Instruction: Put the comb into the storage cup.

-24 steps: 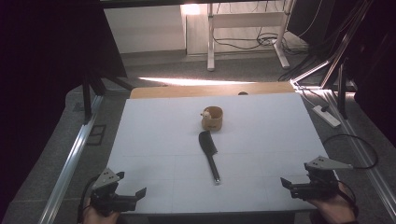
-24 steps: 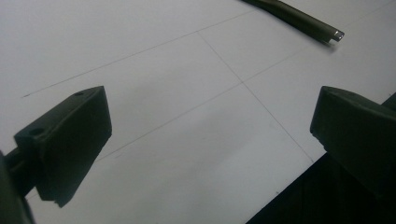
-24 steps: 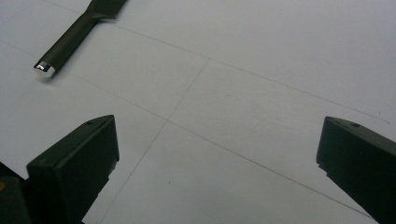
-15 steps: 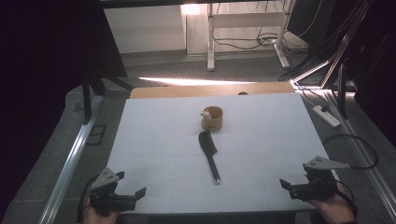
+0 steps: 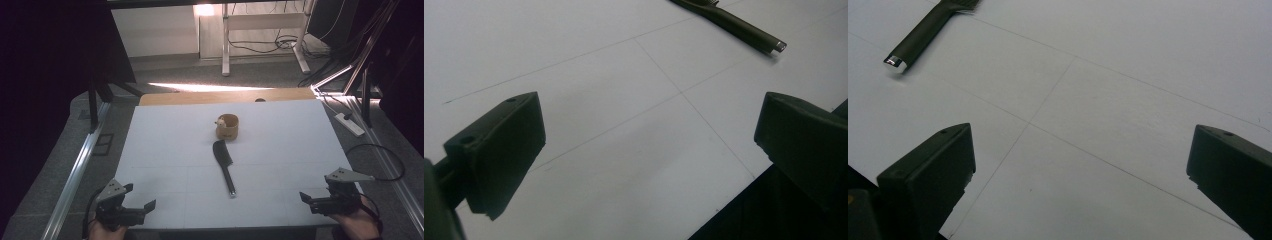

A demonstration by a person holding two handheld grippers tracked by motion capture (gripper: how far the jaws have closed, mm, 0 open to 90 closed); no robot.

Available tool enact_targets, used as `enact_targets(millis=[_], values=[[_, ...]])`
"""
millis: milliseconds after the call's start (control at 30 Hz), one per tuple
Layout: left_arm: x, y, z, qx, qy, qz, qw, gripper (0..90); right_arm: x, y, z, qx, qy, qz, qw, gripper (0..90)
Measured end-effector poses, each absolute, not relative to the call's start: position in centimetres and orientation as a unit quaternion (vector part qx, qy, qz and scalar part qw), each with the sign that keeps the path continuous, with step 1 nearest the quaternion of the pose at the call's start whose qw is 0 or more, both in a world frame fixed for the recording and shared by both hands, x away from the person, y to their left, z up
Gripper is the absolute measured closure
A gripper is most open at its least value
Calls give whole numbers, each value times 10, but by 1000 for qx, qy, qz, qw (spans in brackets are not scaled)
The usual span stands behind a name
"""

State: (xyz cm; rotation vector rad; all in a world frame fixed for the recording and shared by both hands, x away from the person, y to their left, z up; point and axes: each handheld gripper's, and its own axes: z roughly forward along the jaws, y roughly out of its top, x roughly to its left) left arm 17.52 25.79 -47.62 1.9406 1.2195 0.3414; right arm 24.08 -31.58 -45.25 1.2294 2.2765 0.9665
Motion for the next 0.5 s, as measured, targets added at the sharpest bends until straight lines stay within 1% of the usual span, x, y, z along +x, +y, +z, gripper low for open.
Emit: enact_targets(millis=[267,500], values=[[175,257,-475,768,476,129,409,8,241,-315,-453,436,812,339,189,0],[177,252,-473,776,467,135,402,0,241,-315,-453,435,812,339,190,0]])
